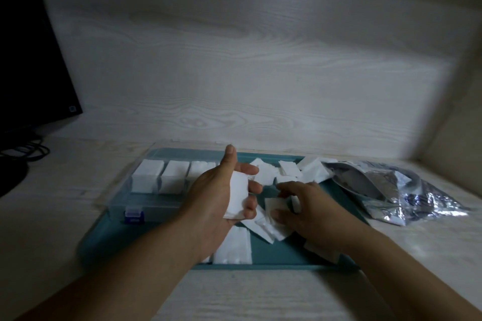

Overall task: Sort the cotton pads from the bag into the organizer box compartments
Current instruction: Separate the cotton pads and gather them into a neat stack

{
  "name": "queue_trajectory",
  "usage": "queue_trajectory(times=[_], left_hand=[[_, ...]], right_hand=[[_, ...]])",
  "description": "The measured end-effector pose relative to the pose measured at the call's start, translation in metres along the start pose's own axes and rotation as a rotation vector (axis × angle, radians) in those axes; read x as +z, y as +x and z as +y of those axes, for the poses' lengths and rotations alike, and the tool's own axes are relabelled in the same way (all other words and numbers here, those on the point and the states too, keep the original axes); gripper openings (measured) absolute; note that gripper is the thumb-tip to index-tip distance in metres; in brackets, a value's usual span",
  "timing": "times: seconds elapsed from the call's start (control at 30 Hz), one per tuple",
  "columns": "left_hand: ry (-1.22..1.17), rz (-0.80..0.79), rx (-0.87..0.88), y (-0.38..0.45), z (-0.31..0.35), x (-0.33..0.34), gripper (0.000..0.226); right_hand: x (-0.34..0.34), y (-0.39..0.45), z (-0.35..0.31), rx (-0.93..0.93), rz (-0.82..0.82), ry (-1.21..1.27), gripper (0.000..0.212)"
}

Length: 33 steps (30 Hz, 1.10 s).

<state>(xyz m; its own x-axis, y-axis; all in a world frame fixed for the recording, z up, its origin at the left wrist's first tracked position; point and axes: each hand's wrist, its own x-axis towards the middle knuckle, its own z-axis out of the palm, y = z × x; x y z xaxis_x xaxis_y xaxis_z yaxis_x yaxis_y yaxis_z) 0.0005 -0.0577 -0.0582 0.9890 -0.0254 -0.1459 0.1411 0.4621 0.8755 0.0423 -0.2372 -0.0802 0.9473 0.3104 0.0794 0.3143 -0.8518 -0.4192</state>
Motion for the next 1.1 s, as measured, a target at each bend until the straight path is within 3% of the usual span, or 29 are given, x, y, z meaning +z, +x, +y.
queue_trajectory(times=[0.13, 0.3, 0.43, 0.53, 0.73, 0.83, 0.97, 1.1], left_hand=[[-0.005, -0.005, 0.004, 0.0, 0.0, 0.002, 0.052], [0.004, -0.003, -0.004, 0.0, 0.0, 0.001, 0.053], [-0.008, 0.0, -0.001, 0.0, -0.001, 0.001, 0.052], [-0.006, -0.001, 0.006, 0.0, -0.001, 0.001, 0.053], [-0.001, 0.006, 0.006, -0.001, -0.002, 0.003, 0.054], [0.002, 0.006, 0.018, -0.001, -0.003, 0.002, 0.054], [0.009, -0.004, 0.021, -0.002, -0.002, 0.002, 0.054], [0.041, -0.013, 0.071, -0.004, -0.003, 0.003, 0.054]], right_hand=[[0.0, -0.001, -0.003, -0.032, 0.091, -0.035, 0.052], [-0.001, -0.003, -0.007, -0.052, 0.14, -0.03, 0.026], [0.001, -0.002, -0.007, 0.011, 0.104, 0.059, 0.048], [0.002, -0.001, -0.007, 0.011, 0.053, -0.021, 0.041], [0.0, -0.001, -0.004, 0.003, 0.127, -0.06, 0.052], [0.0, -0.002, -0.006, -0.08, 0.174, -0.064, 0.037], [-0.011, -0.004, -0.01, -0.155, 0.271, 0.164, 0.018], [-0.037, -0.012, -0.017, -0.164, 0.287, 0.795, 0.016]])
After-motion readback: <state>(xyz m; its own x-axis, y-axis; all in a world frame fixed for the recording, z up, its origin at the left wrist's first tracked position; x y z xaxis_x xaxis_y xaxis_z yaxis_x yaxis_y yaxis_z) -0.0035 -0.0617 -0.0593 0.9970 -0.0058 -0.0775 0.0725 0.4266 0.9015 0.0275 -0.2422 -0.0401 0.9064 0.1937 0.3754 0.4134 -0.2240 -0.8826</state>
